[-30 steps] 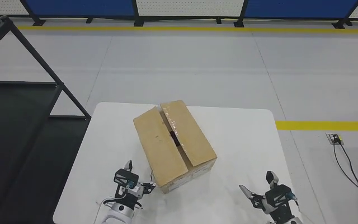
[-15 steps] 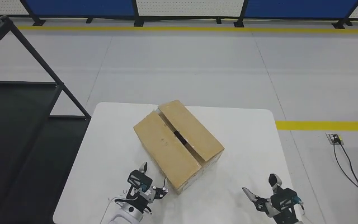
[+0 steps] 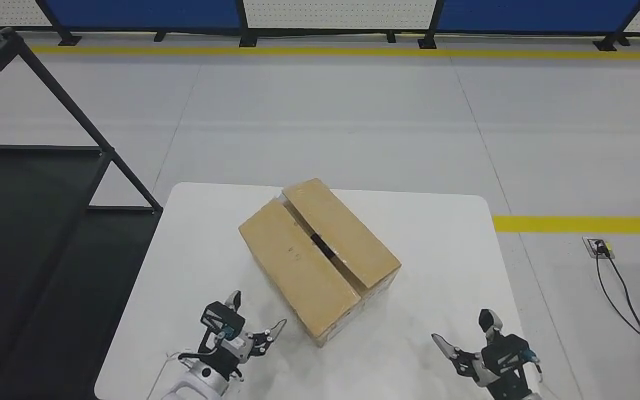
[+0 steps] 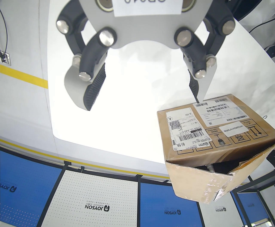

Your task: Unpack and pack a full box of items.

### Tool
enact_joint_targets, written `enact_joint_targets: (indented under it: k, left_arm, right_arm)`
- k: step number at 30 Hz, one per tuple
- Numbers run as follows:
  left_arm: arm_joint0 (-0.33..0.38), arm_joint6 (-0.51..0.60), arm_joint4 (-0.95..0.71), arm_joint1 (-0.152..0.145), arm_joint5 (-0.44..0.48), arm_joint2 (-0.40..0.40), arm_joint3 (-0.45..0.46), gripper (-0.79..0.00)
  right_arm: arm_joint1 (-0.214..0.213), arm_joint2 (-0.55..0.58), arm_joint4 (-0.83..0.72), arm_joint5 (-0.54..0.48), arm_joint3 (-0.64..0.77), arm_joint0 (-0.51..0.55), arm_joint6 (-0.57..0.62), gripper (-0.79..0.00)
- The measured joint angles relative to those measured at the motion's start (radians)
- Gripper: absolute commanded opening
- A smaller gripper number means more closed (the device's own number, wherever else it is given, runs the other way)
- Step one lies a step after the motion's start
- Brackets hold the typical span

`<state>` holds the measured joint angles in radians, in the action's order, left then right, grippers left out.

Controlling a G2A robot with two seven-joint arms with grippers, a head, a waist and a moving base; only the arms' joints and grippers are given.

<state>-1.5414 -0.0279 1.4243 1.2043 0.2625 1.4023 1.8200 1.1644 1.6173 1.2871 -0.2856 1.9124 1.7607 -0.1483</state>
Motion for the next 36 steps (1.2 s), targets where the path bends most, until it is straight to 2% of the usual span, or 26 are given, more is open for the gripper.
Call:
enact_joint_targets:
  k: [13,36]
  left_arm:
    - [0.054,0.008,0.076,0.009,-0.008,-0.102,-0.018,0.0]
    - [0.165,0.076,0.045,0.04,-0.046,-0.264,-0.037,0.0]
  right_arm:
    - [0.002,0.012,-0.003,0.001,-0.02,0.026,-0.047,0.0]
    - [0.003,0.065,-0.021,-0.019,-0.017,0.09,-0.095,0.0]
